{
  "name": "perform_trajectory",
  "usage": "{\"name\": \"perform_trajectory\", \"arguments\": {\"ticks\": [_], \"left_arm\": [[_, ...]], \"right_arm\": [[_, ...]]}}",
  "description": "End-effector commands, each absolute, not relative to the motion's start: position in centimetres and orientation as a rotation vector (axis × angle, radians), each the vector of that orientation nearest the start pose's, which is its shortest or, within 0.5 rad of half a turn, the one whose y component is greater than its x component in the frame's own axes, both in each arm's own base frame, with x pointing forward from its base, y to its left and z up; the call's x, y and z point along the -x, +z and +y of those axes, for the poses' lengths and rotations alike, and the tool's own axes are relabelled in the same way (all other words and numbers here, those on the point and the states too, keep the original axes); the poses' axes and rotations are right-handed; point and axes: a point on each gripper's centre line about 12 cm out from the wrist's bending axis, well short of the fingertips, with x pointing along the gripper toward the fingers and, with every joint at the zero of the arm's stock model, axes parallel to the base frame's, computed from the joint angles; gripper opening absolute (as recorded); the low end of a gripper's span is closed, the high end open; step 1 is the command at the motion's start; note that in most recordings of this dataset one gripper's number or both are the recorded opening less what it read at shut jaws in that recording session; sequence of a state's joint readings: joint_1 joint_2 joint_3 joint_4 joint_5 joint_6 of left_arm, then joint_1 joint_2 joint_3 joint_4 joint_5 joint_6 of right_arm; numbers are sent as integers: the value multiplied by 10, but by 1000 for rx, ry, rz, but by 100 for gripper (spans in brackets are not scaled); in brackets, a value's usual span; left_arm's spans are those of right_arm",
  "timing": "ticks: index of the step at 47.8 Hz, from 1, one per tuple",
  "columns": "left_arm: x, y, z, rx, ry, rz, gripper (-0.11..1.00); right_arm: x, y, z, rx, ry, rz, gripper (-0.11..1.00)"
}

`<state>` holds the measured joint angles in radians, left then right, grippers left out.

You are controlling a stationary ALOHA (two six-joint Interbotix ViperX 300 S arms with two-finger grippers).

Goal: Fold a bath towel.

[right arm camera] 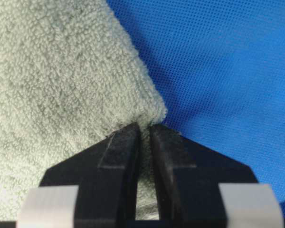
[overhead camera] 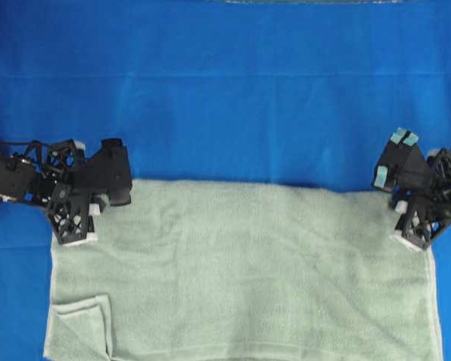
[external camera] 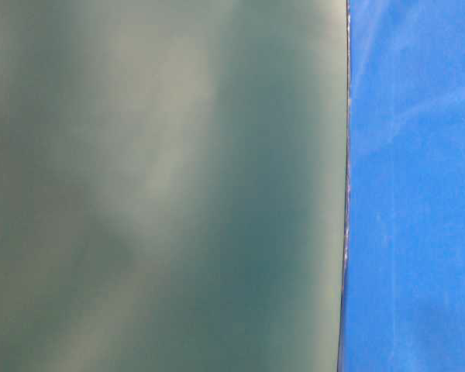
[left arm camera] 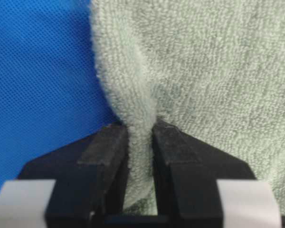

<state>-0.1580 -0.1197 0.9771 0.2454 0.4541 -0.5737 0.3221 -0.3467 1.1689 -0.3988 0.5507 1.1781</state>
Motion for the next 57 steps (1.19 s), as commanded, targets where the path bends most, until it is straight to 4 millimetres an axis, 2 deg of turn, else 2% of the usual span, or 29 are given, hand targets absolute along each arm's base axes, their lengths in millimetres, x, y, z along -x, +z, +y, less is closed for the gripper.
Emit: {"name": "perform_trajectory", "arguments": {"ticks": [1, 5, 9, 13, 23, 29, 34, 40, 48, 57], "left_arm": [[-248, 95, -24, 116, 211, 1312, 12], [-252, 115, -25, 106, 226, 1313, 12], [-255, 144, -27, 96, 247, 1311, 11], [-256, 180, -29, 87, 264, 1299, 11], [-248, 274, -37, 107, 260, 1201, 11], [-241, 319, -40, 135, 249, 1138, 11], [-239, 351, -44, 169, 234, 1077, 11], [-247, 369, -60, 191, 186, 1024, 11], [-268, 370, -96, 206, 112, 999, 11], [-294, 376, -142, 185, 18, 971, 11]], "right_arm": [[-191, 109, 35, -382, -433, 1183, 10], [-197, 130, 34, -390, -444, 1140, 10], [-200, 156, 30, -388, -473, 1103, 10], [-201, 190, 26, -368, -483, 1057, 10], [-205, 290, 18, -248, -457, 871, 10], [-206, 327, 10, -170, -489, 787, 10], [-208, 346, -1, -77, -543, 729, 10], [-211, 356, -31, 42, -710, 662, 10], [-218, 359, -83, 108, -939, 640, 10], [-237, 365, -130, 160, -964, 573, 10]]}}
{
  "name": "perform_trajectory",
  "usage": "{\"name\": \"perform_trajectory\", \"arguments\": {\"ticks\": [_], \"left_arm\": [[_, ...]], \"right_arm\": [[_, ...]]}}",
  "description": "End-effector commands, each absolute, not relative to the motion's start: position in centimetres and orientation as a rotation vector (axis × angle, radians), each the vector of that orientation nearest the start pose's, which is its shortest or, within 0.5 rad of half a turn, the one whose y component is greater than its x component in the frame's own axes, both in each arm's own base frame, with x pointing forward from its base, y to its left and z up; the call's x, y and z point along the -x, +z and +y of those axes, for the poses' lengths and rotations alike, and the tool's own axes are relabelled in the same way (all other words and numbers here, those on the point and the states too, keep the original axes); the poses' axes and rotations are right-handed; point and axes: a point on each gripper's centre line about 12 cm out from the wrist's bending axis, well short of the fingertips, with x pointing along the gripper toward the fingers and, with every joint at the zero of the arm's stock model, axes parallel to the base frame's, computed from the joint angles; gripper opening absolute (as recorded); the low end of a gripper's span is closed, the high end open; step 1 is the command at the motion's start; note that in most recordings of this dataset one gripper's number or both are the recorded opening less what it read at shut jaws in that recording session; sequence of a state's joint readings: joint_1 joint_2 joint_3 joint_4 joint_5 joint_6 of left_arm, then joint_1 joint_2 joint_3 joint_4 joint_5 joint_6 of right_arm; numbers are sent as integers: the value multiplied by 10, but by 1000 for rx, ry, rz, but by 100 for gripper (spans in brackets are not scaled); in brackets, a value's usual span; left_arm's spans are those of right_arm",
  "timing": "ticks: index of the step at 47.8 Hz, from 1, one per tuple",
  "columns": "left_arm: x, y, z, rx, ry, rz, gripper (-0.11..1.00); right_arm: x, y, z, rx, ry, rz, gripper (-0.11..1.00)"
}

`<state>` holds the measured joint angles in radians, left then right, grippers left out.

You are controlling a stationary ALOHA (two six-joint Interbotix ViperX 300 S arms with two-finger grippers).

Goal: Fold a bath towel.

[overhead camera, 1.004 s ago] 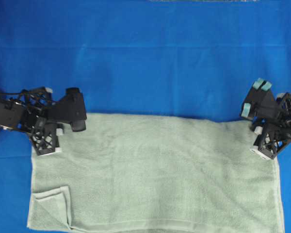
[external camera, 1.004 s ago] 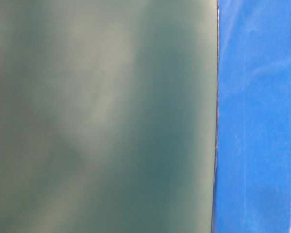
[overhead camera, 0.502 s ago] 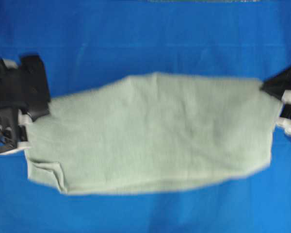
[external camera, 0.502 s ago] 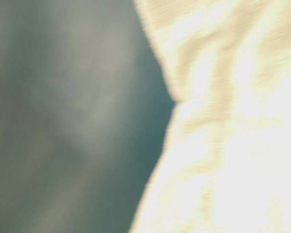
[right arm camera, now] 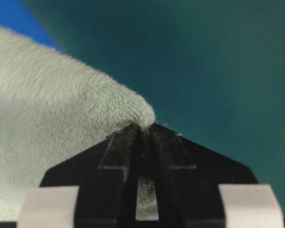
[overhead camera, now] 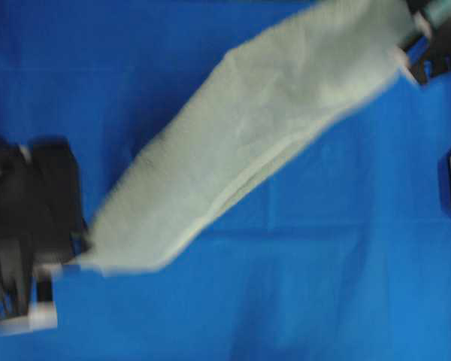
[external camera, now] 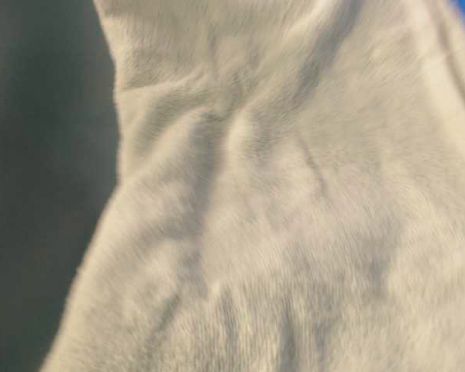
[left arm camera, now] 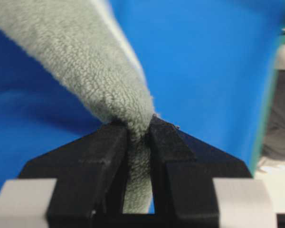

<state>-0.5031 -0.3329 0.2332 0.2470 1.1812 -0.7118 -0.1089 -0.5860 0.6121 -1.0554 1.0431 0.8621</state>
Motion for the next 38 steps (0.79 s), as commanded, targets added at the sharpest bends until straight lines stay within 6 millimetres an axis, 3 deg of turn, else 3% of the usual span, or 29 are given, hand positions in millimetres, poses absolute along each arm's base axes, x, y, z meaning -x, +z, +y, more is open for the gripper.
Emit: {"name": "perform_trajectory", "arguments": {"ticks": [1, 8, 17, 23, 34, 38], "left_arm": [[-297, 377, -147, 182, 7, 964, 11], [-314, 381, -166, 167, -16, 950, 11], [-328, 388, -176, 173, -24, 933, 11], [-339, 394, -185, 169, -41, 910, 11], [-350, 407, -221, 107, -114, 863, 11], [-348, 409, -230, 92, -129, 855, 11]], "right_arm": [[-239, 366, -135, 157, -960, 561, 10], [-253, 369, -159, 158, -940, 512, 10], [-249, 370, -158, 148, -956, 517, 10], [-227, 377, -139, 124, -974, 519, 10], [-166, 395, -77, 30, -941, 561, 10], [-156, 393, -62, 12, -933, 616, 10]]}}
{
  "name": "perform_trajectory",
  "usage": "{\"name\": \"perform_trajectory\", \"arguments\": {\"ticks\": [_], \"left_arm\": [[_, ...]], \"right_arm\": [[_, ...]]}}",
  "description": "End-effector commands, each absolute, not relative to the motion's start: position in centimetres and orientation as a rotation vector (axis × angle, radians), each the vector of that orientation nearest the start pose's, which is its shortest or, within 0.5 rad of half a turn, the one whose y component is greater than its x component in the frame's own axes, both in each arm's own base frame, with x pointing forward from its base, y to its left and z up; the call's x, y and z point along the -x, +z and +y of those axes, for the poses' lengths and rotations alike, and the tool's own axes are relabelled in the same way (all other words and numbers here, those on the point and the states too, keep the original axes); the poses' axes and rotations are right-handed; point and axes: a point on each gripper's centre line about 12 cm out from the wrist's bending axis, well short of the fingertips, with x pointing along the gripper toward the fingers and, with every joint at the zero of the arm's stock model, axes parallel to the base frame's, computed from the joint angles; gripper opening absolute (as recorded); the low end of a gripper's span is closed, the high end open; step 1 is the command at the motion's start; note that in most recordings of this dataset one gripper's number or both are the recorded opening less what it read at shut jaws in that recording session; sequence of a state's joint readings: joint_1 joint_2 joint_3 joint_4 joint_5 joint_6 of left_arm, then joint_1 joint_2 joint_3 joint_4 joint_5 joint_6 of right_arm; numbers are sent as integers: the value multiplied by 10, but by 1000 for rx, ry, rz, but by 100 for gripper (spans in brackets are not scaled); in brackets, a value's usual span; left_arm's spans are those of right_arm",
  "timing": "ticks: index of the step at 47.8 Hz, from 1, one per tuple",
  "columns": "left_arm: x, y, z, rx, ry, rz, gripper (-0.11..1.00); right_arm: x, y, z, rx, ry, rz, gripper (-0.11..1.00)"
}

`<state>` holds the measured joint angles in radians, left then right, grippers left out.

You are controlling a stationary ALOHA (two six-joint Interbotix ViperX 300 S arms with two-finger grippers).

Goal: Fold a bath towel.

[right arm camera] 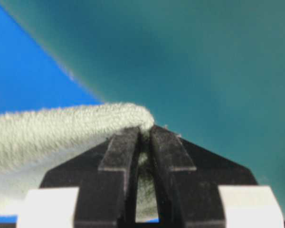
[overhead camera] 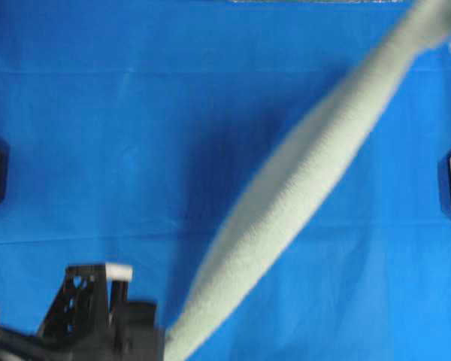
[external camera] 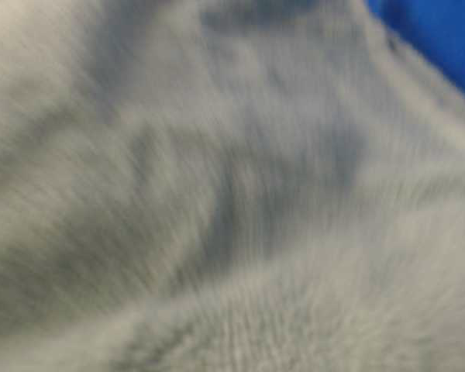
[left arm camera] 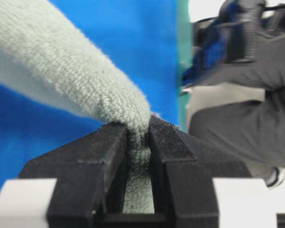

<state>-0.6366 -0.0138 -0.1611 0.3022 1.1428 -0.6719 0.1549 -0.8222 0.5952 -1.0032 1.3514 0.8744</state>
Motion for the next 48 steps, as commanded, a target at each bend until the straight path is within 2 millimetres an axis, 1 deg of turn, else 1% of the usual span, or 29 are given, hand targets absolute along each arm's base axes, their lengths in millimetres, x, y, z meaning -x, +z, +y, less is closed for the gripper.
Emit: {"name": "perform_trajectory", "arguments": {"ticks": [1, 5, 8, 11, 13, 16, 18, 22, 25, 27, 29, 32, 35, 40, 44, 48], "left_arm": [[-348, 408, -232, 88, -129, 856, 11], [-344, 405, -233, 75, -125, 864, 11], [-341, 401, -230, 65, -109, 877, 11], [-338, 391, -222, 60, -81, 899, 11], [-336, 384, -215, 65, -56, 918, 11], [-331, 367, -202, 78, -8, 957, 11], [-327, 352, -191, 86, 35, 992, 11], [-315, 318, -168, 111, 129, 1064, 11], [-299, 287, -150, 134, 212, 1125, 11], [-289, 270, -139, 145, 258, 1155, 11], [-278, 255, -129, 160, 296, 1179, 11], [-264, 236, -115, 190, 341, 1196, 11], [-253, 222, -105, 225, 356, 1191, 11], [-238, 201, -91, 281, 348, 1166, 11], [-230, 187, -82, 294, 343, 1163, 11], [-222, 176, -74, 301, 353, 1170, 11]], "right_arm": [[-155, 392, -58, 11, -935, 631, 10], [-156, 383, -47, 27, -962, 689, 10], [-161, 376, -44, 41, -998, 721, 10], [-170, 367, -42, 67, -1012, 748, 10], [-176, 361, -42, 87, -1020, 764, 10], [-186, 351, -47, 98, -1035, 783, 10], [-194, 342, -54, 97, -1041, 792, 10], [-212, 319, -72, 69, -1017, 810, 10], [-225, 298, -90, 36, -984, 814, 10], [-234, 284, -104, 11, -959, 809, 10], [-244, 268, -123, -16, -932, 798, 10], [-254, 249, -145, -52, -904, 791, 10], [-263, 232, -166, -80, -882, 793, 10], [-278, 210, -194, -85, -850, 815, 10], [-291, 196, -212, -56, -830, 858, 10], [-302, 188, -224, -20, -816, 896, 10]]}}
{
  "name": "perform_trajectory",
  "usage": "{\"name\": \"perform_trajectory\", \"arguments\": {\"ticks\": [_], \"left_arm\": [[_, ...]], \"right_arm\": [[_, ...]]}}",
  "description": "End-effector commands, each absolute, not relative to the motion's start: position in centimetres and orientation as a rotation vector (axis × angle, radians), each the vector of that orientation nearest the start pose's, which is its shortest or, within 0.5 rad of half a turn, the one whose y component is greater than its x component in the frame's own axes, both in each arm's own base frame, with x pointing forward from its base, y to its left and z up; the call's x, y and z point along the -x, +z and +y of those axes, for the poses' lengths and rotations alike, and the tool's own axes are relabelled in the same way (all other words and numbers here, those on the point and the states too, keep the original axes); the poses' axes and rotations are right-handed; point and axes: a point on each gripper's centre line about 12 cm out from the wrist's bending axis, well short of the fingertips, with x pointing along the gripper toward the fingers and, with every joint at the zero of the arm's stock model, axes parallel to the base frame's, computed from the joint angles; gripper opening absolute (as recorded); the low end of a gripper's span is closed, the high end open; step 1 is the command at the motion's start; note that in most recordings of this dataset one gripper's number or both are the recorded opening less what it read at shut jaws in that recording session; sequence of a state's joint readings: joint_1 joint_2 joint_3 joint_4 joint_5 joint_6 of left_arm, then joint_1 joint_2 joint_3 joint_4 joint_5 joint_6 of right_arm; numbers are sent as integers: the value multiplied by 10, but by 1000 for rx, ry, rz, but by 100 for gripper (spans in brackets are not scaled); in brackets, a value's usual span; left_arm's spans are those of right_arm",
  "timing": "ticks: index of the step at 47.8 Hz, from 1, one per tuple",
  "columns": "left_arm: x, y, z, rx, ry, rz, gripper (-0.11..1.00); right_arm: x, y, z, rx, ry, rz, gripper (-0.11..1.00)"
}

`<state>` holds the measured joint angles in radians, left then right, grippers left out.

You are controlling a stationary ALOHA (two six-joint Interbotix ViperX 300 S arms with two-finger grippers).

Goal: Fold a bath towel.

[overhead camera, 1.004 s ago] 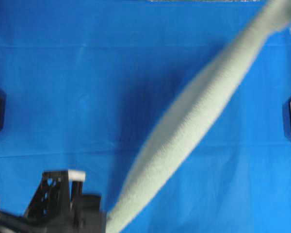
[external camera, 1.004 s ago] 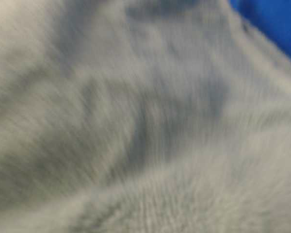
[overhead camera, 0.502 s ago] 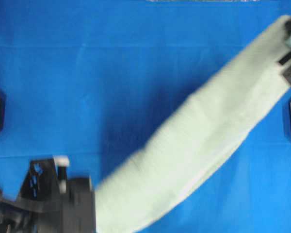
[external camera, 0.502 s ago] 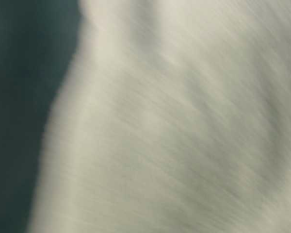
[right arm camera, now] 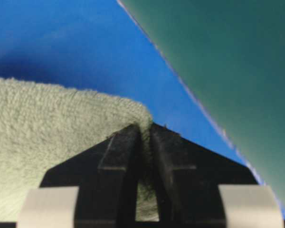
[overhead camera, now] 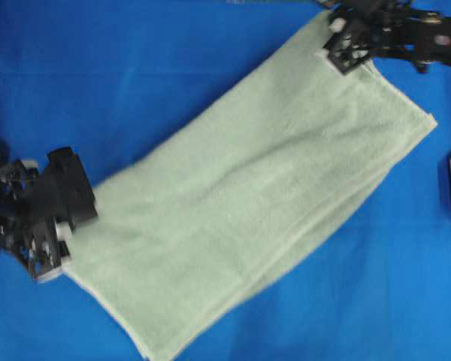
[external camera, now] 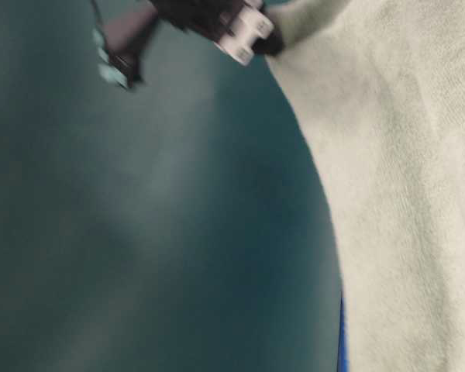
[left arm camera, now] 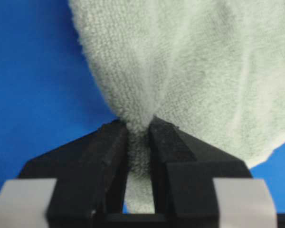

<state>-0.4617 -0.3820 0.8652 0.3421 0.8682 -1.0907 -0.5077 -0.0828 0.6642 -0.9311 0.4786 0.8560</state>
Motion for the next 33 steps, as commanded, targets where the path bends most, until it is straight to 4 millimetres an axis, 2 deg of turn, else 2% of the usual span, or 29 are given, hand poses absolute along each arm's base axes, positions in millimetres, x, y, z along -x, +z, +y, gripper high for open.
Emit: {"name": "perform_trajectory", "arguments": {"ticks": [1, 5, 11, 13, 17, 19, 22, 25, 27, 30, 33], "left_arm": [[-221, 173, -72, 302, 357, 1173, 11], [-215, 166, -65, 307, 378, 1184, 10], [-212, 164, -57, 317, 397, 1182, 11], [-212, 165, -56, 323, 403, 1178, 19], [-210, 165, -53, 325, 404, 1175, 45], [-209, 166, -53, 327, 402, 1171, 59], [-208, 167, -52, 328, 397, 1165, 76], [-207, 170, -51, 335, 395, 1154, 86], [-207, 172, -51, 337, 392, 1149, 87], [-206, 174, -51, 342, 385, 1140, 86], [-205, 177, -50, 349, 383, 1130, 86]], "right_arm": [[-305, 187, -226, -13, -812, 899, 10], [-315, 185, -234, 8, -801, 907, 10], [-325, 188, -242, 19, -803, 899, 10], [-326, 189, -243, 18, -805, 896, 10], [-325, 190, -245, 19, -810, 897, 11], [-324, 188, -244, 17, -811, 901, 19], [-322, 188, -243, 18, -816, 910, 39], [-317, 190, -240, 22, -825, 918, 56], [-310, 193, -236, 13, -838, 924, 65], [-299, 199, -230, -16, -858, 923, 69], [-285, 203, -222, -70, -882, 924, 62]]}}
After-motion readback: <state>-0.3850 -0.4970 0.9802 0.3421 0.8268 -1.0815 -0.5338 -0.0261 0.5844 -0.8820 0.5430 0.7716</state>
